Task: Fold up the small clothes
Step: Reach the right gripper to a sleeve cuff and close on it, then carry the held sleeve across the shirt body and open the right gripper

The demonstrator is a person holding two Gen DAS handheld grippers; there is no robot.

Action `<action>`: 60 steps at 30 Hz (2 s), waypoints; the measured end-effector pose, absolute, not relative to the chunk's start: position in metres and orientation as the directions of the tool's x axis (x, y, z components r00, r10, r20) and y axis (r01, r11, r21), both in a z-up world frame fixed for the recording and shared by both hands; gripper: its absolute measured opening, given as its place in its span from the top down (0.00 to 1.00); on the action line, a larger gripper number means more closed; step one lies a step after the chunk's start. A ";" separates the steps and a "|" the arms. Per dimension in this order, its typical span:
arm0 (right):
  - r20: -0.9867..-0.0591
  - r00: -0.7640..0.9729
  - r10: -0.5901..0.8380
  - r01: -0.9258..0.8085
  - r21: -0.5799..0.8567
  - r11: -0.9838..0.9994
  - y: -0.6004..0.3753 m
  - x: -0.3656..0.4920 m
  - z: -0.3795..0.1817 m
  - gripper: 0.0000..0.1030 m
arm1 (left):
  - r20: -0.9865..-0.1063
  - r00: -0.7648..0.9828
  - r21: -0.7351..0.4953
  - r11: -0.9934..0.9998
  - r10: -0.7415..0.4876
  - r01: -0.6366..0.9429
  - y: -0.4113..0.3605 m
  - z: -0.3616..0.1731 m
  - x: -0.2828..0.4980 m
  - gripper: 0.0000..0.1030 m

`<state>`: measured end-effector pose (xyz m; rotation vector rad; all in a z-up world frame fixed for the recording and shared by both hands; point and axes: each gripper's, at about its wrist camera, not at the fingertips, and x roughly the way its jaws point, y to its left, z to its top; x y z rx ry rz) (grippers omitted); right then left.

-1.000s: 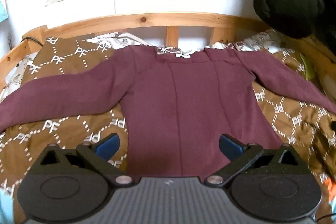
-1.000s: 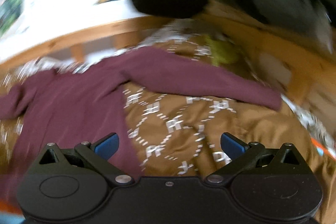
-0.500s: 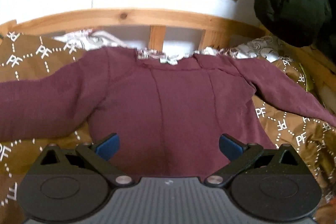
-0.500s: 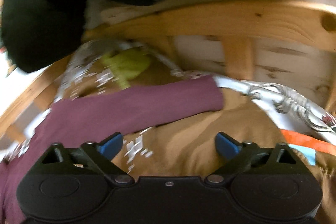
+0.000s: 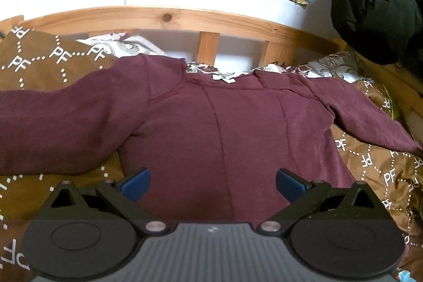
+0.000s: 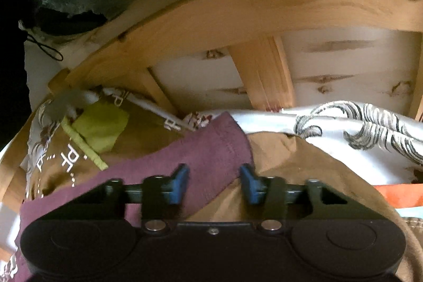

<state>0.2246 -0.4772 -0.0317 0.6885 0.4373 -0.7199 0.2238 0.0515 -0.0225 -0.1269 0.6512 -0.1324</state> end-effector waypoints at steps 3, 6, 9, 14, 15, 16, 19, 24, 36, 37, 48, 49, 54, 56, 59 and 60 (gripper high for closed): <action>-0.533 0.710 -0.461 0.694 0.418 0.586 -0.468 0.226 -0.021 0.87 | -0.619 0.769 -0.180 0.982 -0.163 0.063 0.056 -0.026 0.227 0.01; -0.436 0.758 -0.485 0.642 0.371 0.671 -0.444 0.226 0.004 0.90 | -0.631 0.758 -0.178 0.982 -0.166 0.067 0.057 -0.027 0.228 0.01; -0.306 0.816 -0.490 0.570 0.282 0.772 -0.410 0.225 0.035 0.91 | -0.633 0.753 -0.199 0.978 -0.181 0.068 0.061 -0.026 0.229 0.01; -0.093 0.934 -0.346 0.354 0.093 0.931 -0.334 0.223 0.072 0.91 | -0.648 0.749 -0.209 0.978 -0.138 0.000 0.074 -0.023 0.231 0.01; -0.063 0.952 -0.299 0.302 0.037 0.953 -0.316 0.225 0.076 0.91 | -0.656 0.745 -0.216 0.976 -0.126 -0.025 0.079 -0.023 0.233 0.01; -0.040 0.968 -0.249 0.249 -0.015 0.968 -0.300 0.227 0.078 0.91 | -0.662 0.741 -0.226 0.973 -0.116 -0.050 0.084 -0.023 0.234 0.01; -0.014 0.997 -0.080 0.077 -0.158 0.984 -0.250 0.235 0.078 0.91 | -0.672 0.735 -0.259 0.959 -0.095 -0.113 0.099 -0.023 0.236 0.01; -0.089 0.983 0.160 -0.180 -0.304 0.935 -0.184 0.239 0.060 0.92 | -0.667 0.745 -0.262 0.942 -0.019 -0.211 0.118 -0.017 0.234 0.01; -0.358 0.831 0.426 -0.545 -0.369 0.753 -0.083 0.223 -0.024 0.92 | -0.633 0.772 -0.307 0.898 0.054 -0.315 0.139 -0.015 0.227 0.01; -0.376 0.821 0.430 -0.558 -0.370 0.743 -0.080 0.222 -0.028 0.92 | -0.632 0.774 -0.311 0.898 0.051 -0.313 0.139 -0.016 0.228 0.01; -0.595 0.644 0.481 -0.712 -0.236 0.661 -0.079 0.221 -0.076 0.73 | -0.619 0.784 -0.280 0.942 -0.031 -0.184 0.118 -0.023 0.234 0.01; -0.609 0.625 0.489 -0.724 -0.218 0.654 -0.080 0.219 -0.079 0.71 | -0.623 0.781 -0.275 0.947 -0.041 -0.169 0.115 -0.025 0.235 0.01; -0.646 0.580 0.497 -0.742 -0.166 0.650 -0.095 0.208 -0.082 0.42 | -0.658 0.749 -0.239 0.964 -0.075 -0.113 0.101 -0.036 0.238 0.01; -0.637 0.588 0.498 -0.725 -0.142 0.674 -0.111 0.205 -0.078 0.28 | -0.676 0.730 -0.239 0.966 -0.095 -0.096 0.097 -0.041 0.239 0.01; -0.626 0.623 0.469 -0.668 -0.114 0.735 -0.139 0.208 -0.069 0.19 | -0.707 0.697 -0.245 0.966 -0.123 -0.078 0.090 -0.050 0.242 0.01; -0.620 0.645 0.447 -0.635 -0.108 0.765 -0.148 0.211 -0.066 0.17 | -0.716 0.686 -0.244 0.967 -0.126 -0.078 0.089 -0.052 0.244 0.01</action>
